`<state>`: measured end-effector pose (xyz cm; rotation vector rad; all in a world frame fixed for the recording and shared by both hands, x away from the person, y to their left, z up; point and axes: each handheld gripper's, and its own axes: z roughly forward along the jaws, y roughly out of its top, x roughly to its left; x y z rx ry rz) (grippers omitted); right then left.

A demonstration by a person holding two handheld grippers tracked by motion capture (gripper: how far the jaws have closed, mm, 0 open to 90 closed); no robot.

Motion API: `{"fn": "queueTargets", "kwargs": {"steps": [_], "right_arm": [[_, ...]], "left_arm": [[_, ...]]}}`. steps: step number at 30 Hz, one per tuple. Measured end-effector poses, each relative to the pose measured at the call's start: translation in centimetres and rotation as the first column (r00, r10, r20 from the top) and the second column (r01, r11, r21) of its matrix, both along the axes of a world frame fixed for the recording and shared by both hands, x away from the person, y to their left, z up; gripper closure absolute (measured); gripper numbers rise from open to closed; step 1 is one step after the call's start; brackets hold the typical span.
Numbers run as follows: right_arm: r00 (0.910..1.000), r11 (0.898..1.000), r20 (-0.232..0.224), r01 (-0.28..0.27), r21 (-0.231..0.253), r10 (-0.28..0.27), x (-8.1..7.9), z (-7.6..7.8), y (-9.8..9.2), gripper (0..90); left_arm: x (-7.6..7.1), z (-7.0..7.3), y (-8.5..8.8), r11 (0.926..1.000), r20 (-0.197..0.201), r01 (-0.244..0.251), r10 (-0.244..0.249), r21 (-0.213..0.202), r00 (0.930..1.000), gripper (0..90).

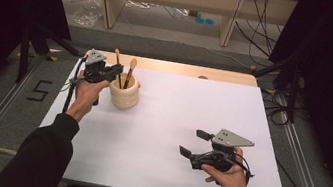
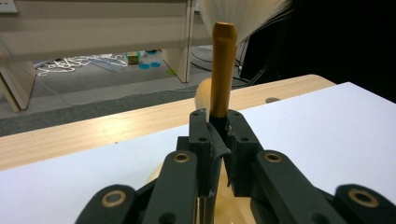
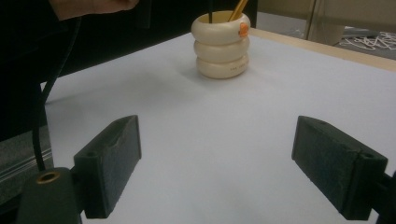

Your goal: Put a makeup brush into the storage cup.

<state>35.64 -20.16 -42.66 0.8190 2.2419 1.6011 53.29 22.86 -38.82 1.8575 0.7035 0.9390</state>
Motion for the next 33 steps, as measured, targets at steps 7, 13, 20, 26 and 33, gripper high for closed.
{"fn": "queueTargets", "kwargs": {"steps": [7,13,20,26,33], "right_arm": [[1.0000,1.000,-0.002,-0.003,0.000,0.003,0.0,0.0,0.0,16.7],[0.9999,1.000,-0.006,-0.009,-0.002,0.009,0.0,0.0,0.0,16.7],[0.9999,1.000,-0.010,-0.009,0.000,0.009,0.0,0.0,0.0,16.7],[0.9999,1.000,-0.009,-0.012,-0.003,0.012,0.0,0.0,0.1,16.7],[0.9999,1.000,-0.008,-0.009,-0.001,0.009,0.0,0.0,0.1,16.6]], "left_arm": [[-0.1,-0.4,0.0,0.9997,-0.017,-0.001,0.002,0.024,0.9999,82.1],[0.0,-0.9,0.2,0.9993,-0.029,-0.002,0.003,0.036,0.9996,79.5],[0.1,-1.0,0.4,0.9989,-0.055,0.006,-0.003,0.047,0.9985,60.7],[-0.4,-0.8,0.3,0.9987,-0.080,-0.009,0.013,0.050,0.9967,41.7],[-1.0,-0.2,0.5,0.9983,-0.059,0.001,0.003,0.059,0.9983,37.3]]}}
